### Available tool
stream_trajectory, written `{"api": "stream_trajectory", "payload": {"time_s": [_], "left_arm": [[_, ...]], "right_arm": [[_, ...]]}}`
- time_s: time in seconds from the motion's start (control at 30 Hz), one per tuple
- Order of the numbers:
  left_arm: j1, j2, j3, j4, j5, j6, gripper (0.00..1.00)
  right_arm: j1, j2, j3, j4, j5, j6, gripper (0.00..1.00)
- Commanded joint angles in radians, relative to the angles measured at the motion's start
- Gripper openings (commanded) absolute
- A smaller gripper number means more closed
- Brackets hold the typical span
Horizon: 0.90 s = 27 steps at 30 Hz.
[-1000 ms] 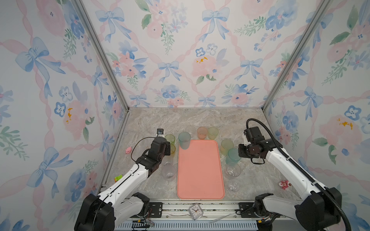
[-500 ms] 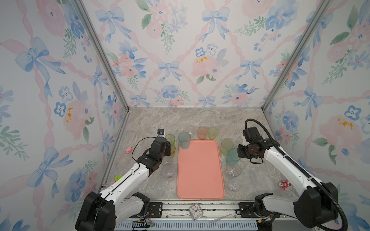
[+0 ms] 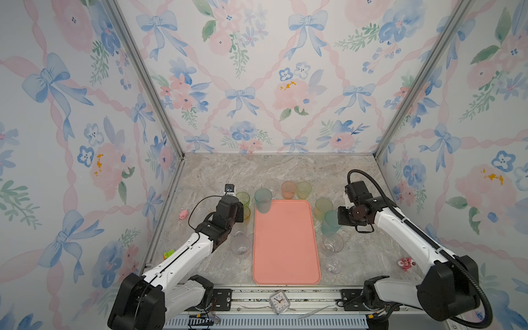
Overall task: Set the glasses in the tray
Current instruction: 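Lift the second teal cup with the right gripper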
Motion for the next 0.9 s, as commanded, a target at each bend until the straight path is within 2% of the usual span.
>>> {"api": "stream_trajectory", "payload": {"time_s": [0.0,0.47,0.87], "left_arm": [[-0.005,0.008,0.019,0.015,-0.015,0.009,0.48],[-0.004,0.014,0.021,0.021,-0.008,0.004,0.49],[-0.005,0.023,0.032,0.026,-0.002,0.005,0.50]], "right_arm": [[-0.010,0.007,-0.008,-0.010,-0.009,-0.007,0.08],[-0.007,-0.060,0.023,-0.094,0.018,-0.034,0.05],[-0.008,-0.150,0.102,-0.181,0.124,-0.047,0.04]]}}
